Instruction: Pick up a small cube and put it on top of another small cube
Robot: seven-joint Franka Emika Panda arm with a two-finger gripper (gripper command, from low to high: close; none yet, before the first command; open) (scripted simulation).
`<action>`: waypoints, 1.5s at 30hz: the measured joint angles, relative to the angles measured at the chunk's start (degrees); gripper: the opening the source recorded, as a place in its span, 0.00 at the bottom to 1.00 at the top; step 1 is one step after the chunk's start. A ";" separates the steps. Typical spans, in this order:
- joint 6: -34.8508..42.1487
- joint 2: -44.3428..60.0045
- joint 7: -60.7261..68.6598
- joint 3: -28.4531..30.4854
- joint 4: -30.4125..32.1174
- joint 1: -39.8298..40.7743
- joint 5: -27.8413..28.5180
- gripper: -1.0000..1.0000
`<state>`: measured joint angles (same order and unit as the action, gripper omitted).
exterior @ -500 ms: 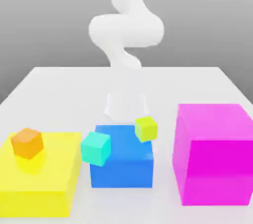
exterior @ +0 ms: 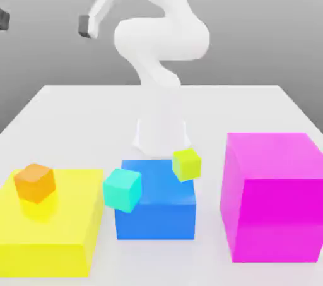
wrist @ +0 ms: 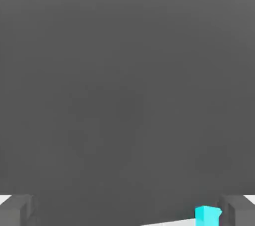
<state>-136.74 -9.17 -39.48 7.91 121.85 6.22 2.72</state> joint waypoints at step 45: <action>-0.85 18.10 -9.14 5.00 7.06 3.58 -5.48 0.00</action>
<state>-137.58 8.93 -48.62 12.91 128.91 9.80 -2.76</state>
